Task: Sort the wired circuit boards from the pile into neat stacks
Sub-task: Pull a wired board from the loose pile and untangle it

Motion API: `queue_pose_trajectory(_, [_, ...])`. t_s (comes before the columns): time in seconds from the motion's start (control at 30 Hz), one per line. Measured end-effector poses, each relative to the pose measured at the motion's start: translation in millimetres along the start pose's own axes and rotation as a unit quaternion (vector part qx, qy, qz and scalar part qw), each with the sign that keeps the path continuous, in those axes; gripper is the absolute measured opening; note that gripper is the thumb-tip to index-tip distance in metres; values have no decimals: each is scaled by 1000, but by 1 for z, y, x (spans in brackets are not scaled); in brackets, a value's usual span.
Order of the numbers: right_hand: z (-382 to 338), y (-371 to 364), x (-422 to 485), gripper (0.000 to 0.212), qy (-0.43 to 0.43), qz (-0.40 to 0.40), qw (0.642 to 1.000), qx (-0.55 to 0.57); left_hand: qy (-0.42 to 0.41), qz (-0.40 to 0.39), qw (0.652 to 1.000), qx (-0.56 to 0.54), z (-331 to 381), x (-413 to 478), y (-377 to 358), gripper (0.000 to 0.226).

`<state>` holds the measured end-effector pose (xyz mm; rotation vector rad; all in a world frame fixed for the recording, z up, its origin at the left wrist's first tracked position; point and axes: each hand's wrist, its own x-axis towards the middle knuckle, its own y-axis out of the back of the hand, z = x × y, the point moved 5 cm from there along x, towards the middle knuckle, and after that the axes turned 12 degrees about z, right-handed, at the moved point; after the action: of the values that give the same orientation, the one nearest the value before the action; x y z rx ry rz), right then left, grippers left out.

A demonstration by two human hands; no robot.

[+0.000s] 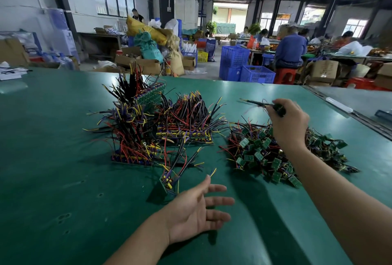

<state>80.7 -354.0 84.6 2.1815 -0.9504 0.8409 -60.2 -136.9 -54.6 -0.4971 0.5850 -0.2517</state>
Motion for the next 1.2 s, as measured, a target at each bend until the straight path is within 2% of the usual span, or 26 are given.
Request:
queue_pose_trajectory(0.17, [18,-13,-23,24,77,-58,991,-98,2,-4,1000,0,1,-2,-1,52])
queue_pose_trajectory(0.3, [32,-16,-41,28,70,-89,978,-177,-1,-9,1000,0,1,-2,-2,51])
queue_pose_trajectory(0.53, [34,-14,-60,50,56,-113,968,-218,-15,-11,1000,17,0,-3,-2,47])
queue_pose_trajectory(0.6, [26,-10,-68,55,39,-104,974,-196,-53,-1,998,40,3,-5,-3,42])
queue_pose_trajectory(0.67, [11,-4,-83,54,36,-67,987,-143,-166,36,979,114,12,-10,-4,35])
queue_pose_trajectory(0.7, [2,-2,-95,51,39,-56,991,-114,-260,73,948,168,20,-16,-4,30])
queue_pose_trajectory(0.73, [-6,-2,-108,48,43,-58,993,-90,-365,118,897,222,28,-24,-3,27])
queue_pose_trajectory(0.8, [-18,-5,-135,40,54,-89,993,-55,-539,219,757,299,43,-44,3,29])
queue_pose_trajectory(0.87, [-25,-8,-151,32,56,-138,989,-15,-608,343,629,343,57,-59,16,17])
queue_pose_trajectory(0.9, [-27,-8,-156,27,52,-162,985,6,-599,408,594,350,63,-62,27,9])
queue_pose_trajectory(0.93, [-28,-7,-160,23,52,-181,982,27,-570,464,586,342,69,-63,39,7])
queue_pose_trajectory(1.03, [-34,0,-170,12,74,-227,969,68,-431,531,633,363,75,-51,74,12])
queue_pose_trajectory(1.13, [-36,0,-176,14,81,-272,955,81,-297,509,668,455,70,-38,88,29])
queue_pose_trajectory(1.2, [-34,0,-176,16,60,-286,953,82,-263,469,723,434,65,-34,86,39])
